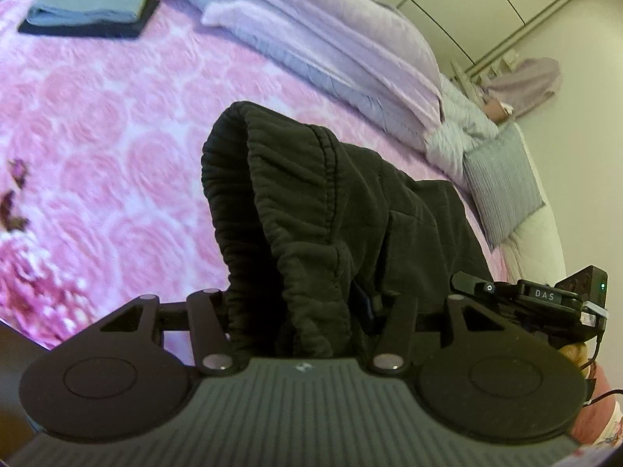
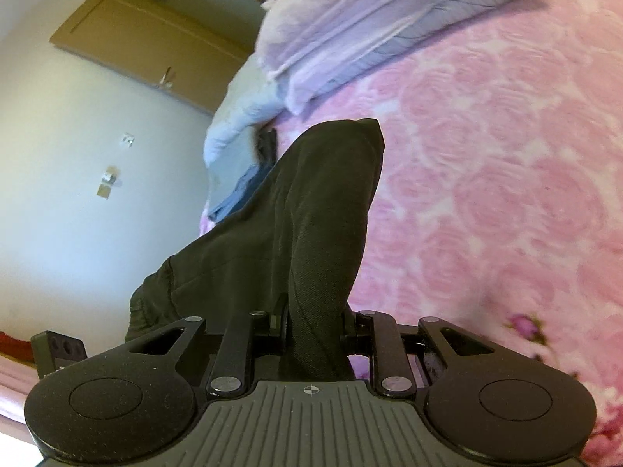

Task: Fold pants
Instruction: 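Lift and carry the folded trousers with both grippers toward the folded blue clothes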

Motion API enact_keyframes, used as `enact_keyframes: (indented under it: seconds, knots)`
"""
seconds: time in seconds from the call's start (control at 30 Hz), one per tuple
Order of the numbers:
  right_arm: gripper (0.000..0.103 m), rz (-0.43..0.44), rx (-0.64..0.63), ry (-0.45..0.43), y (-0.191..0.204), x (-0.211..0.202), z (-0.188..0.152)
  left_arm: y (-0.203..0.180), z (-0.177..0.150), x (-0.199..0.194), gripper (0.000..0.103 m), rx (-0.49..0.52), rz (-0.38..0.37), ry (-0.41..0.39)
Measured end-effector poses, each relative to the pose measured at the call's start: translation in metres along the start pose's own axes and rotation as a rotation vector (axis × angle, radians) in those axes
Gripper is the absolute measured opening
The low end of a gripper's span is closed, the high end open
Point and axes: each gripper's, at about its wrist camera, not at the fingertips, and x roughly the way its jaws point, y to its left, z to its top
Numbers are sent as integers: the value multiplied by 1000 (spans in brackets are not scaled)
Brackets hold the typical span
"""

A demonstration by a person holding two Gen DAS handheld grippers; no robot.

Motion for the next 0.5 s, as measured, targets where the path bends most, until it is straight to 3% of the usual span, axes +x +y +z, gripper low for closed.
enact_keyframes:
  seconds: [0.23, 0.5]
  knots:
    - [18, 29, -43, 6, 61, 77, 22, 67, 65, -25, 48, 0, 4, -41]
    - [18, -18, -23, 27, 144, 217, 58, 205, 187, -29, 48, -28, -18, -7]
